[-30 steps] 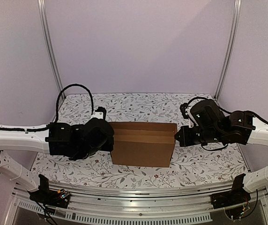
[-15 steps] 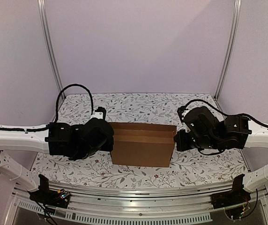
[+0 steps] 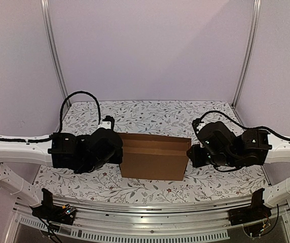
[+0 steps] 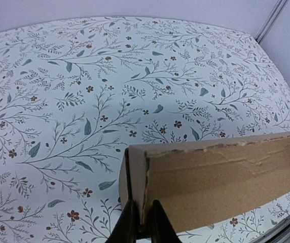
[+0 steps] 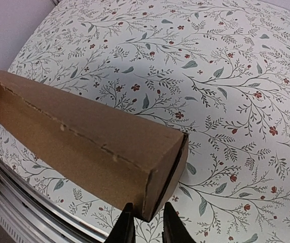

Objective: Fold the paper box

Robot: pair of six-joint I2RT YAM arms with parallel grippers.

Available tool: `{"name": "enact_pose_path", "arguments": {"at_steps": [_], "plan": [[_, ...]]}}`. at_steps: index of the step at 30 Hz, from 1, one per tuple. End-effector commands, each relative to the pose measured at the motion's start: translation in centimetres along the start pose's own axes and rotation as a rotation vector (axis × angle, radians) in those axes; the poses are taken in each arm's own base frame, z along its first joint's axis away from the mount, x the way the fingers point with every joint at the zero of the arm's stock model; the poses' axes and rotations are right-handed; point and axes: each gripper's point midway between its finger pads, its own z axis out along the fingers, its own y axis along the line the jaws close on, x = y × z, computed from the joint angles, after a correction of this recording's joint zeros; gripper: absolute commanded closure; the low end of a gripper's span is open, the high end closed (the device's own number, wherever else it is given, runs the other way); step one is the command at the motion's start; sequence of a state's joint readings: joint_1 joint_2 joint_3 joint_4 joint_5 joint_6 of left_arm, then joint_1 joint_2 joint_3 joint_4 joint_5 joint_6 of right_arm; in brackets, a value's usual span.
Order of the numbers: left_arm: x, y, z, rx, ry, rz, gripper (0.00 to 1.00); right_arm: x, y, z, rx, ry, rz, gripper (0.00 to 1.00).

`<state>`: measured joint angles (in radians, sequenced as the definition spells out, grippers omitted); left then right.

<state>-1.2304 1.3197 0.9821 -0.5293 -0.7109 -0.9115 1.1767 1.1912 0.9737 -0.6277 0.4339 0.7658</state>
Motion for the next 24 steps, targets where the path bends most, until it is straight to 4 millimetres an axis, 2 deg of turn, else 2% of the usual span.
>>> {"name": "enact_pose_path", "arguments": {"at_steps": [1,3,7,14,17,20,22,24], "plan": [[3.8,0.2,0.1,0.009,0.121,0.072,0.89,1.1,0.0,-0.4,-0.005,0.04,-0.037,0.76],[3.8,0.3,0.0,0.008,0.12,0.071,0.89,0.0,0.3,-0.9,-0.011,0.013,-0.04,0.66],[4.0,0.5,0.0,0.003,0.123,0.077,0.89,-2.0,0.9,-2.5,-0.034,-0.037,-0.082,0.54],[3.8,0.5,-0.2,0.004,0.119,0.078,0.88,-7.4,0.6,-7.2,-0.02,-0.198,-0.178,0.52],[3.7,0.5,-0.2,0.003,0.117,0.08,0.88,-9.5,1.6,-8.3,-0.033,-0.255,-0.212,0.6],[3.6,0.6,-0.3,0.001,0.117,0.082,0.88,-11.5,3.4,-8.5,-0.061,-0.306,-0.232,0.79],[3.6,0.7,-0.4,0.0,0.117,0.08,0.88,-12.2,4.5,-8.0,-0.064,-0.317,-0.256,0.91],[3.6,0.7,-0.4,0.003,0.117,0.08,0.88,-12.7,5.3,-7.2,-0.06,-0.322,-0.278,0.98]]}}
